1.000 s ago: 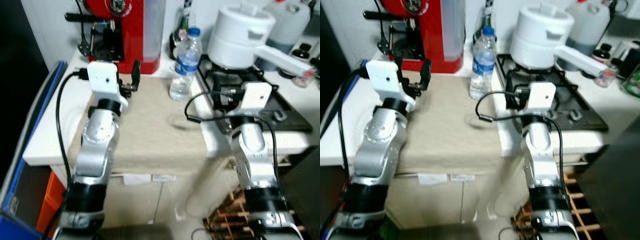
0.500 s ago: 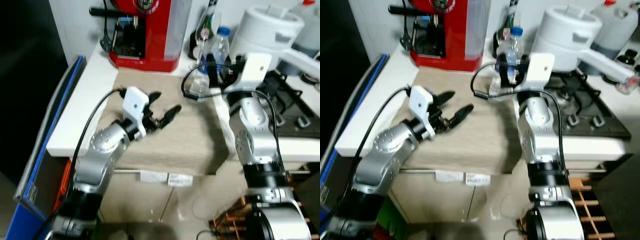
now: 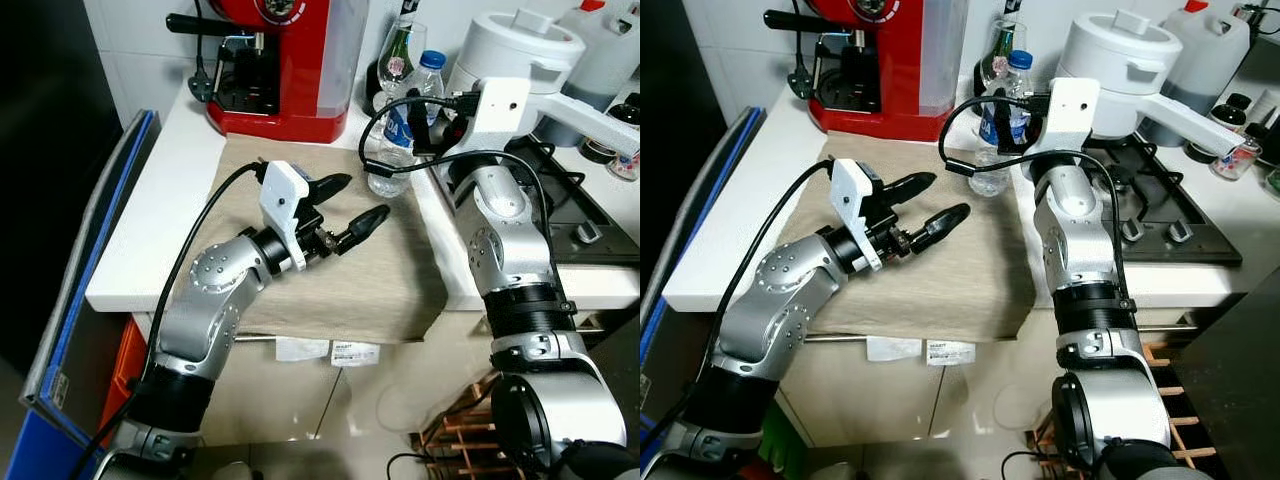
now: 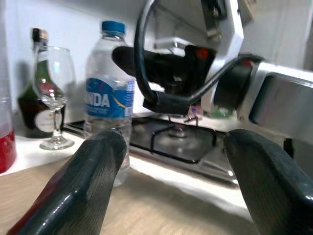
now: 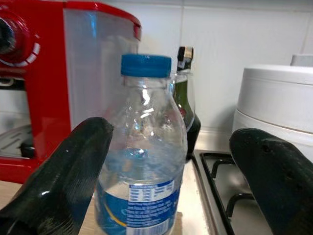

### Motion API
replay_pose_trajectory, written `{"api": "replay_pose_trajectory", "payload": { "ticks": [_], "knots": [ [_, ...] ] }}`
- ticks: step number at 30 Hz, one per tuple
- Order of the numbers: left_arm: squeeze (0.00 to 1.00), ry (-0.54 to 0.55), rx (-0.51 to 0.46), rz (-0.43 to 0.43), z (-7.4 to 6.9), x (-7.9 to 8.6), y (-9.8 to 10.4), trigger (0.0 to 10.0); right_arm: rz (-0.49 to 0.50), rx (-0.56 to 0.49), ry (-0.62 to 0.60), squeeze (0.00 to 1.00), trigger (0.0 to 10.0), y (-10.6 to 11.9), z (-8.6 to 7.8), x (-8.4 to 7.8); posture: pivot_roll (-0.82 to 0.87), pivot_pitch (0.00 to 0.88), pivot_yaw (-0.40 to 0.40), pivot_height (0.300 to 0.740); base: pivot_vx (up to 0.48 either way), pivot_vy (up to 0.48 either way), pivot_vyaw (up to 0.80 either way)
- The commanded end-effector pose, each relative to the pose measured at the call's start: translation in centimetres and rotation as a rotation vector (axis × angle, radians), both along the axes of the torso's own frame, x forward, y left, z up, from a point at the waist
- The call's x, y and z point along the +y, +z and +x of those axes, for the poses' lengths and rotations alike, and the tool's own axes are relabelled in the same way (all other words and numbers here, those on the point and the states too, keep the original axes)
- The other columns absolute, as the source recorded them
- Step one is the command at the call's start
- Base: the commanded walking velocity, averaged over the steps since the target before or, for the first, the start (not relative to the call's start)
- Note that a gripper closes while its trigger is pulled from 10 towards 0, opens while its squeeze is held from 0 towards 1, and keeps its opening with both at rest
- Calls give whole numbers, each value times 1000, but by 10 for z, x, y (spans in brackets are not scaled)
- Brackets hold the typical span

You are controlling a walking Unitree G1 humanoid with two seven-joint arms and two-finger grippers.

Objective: Restocking fridge

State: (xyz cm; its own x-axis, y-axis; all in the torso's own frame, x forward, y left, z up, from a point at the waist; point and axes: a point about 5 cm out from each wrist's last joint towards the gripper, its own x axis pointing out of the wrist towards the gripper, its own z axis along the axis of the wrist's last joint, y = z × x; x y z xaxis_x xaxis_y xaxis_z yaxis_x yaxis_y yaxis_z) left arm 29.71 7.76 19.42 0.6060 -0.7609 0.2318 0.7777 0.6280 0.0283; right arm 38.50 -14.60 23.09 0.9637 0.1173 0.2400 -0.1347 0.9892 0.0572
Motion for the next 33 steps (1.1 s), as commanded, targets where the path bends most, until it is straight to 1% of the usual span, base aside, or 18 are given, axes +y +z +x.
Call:
{"api": "replay_pose_trajectory", "payload": {
  "ticks": [1, 7, 12, 15, 19, 22, 24, 27, 32, 33],
  "knots": [
    [0, 12, -14, -21, -3, -1, 5, 10000, 12, -31, -3, 0, 10000, 11, 3, -5, 45, 0, -106, 740, 0, 0, 0],
    [0, 50, 6, -45, -10, 0, 1, 10000, 30, -39, 36, 0, 10000, 20, 7, 4, 60, 0, -116, 740, 0, 0, 0],
    [0, 62, 22, -45, -16, 0, -1, 10000, 32, -31, 44, 0, 10000, 24, 11, 7, 73, 0, -123, 740, 0, 0, 0],
    [0, 68, 24, -43, -18, 0, -2, 10000, 42, -10, 31, 0, 10000, 22, 13, 6, 79, 0, -126, 740, 0, 0, 0],
    [0, 86, 29, -35, -18, 4, -3, 10000, 60, 29, 29, 0, 10000, 19, 19, 4, 91, 0, -129, 740, 0, 0, 0],
    [0, 99, 28, -29, -17, 8, -2, 10000, 62, 67, 2, 0, 10000, 16, 23, -1, 96, 0, -131, 740, 0, 0, 0],
    [0, 105, 28, -28, -17, 9, -1, 10000, 61, 89, -20, 0, 10000, 14, 25, -3, 97, 0, -132, 740, 0, 0, 0],
    [0, 115, 30, -33, -16, 10, 0, 10000, 37, 120, -18, 0, 10000, 12, 28, -2, 96, 0, -136, 740, 0, 0, 0],
    [0, 117, 35, -43, -15, 8, 1, 10000, 28, 156, -26, 0, 10000, 9, 31, -3, 92, 0, -141, 740, 0, 0, 0],
    [0, 115, 36, -47, -16, 6, 1, 10000, 35, 169, -25, 0, 8588, 8, 31, -3, 89, 0, -144, 740, 0, 0, 0]
  ]
}}
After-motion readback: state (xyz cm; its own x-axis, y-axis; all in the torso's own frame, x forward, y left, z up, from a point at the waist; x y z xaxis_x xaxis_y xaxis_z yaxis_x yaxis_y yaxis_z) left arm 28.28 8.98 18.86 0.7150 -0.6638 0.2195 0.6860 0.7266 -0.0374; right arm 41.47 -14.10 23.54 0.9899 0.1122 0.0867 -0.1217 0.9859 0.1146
